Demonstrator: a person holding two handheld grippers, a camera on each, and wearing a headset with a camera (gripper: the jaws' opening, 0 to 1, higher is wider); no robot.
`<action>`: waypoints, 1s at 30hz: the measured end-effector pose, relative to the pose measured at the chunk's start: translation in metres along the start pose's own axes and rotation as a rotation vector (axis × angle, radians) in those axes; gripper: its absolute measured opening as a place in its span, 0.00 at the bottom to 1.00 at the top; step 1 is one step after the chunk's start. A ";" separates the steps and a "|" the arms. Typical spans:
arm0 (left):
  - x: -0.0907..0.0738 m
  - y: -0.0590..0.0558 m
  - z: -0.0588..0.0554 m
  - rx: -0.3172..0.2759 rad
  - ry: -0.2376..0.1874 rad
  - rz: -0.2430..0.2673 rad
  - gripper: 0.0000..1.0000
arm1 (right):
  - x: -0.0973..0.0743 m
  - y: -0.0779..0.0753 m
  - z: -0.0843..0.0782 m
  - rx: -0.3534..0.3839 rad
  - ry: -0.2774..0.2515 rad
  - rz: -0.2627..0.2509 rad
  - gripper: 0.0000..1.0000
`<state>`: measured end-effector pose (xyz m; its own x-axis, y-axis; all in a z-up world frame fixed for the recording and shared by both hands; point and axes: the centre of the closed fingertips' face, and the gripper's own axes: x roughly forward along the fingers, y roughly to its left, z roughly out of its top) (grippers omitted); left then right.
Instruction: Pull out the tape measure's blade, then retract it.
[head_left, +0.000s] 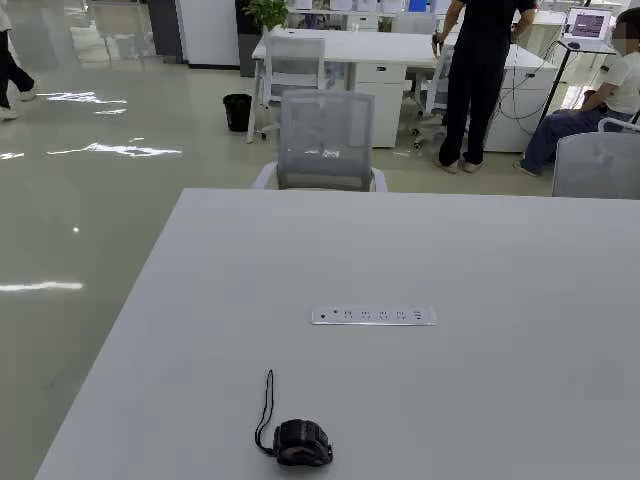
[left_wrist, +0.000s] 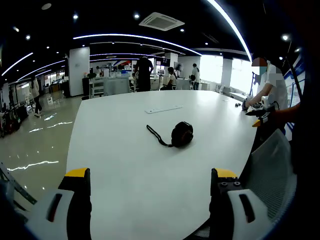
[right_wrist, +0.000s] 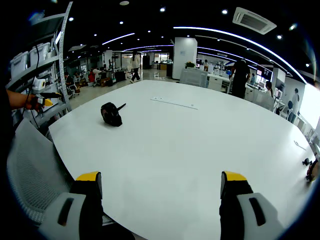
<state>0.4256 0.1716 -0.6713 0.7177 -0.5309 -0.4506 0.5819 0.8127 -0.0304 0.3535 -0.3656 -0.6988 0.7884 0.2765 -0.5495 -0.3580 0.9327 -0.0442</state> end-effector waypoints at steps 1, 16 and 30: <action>0.000 -0.001 0.000 0.000 0.001 -0.002 0.99 | 0.000 0.000 0.000 -0.004 0.002 0.000 1.00; -0.002 0.001 -0.005 -0.012 0.011 0.012 0.99 | 0.003 -0.005 -0.002 -0.009 0.009 0.003 1.00; -0.001 0.000 -0.003 -0.015 0.011 0.004 0.99 | 0.005 -0.007 -0.001 -0.027 0.001 0.001 1.00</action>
<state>0.4240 0.1730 -0.6739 0.7156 -0.5251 -0.4607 0.5732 0.8183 -0.0424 0.3591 -0.3707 -0.7021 0.7879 0.2771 -0.5500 -0.3721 0.9258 -0.0667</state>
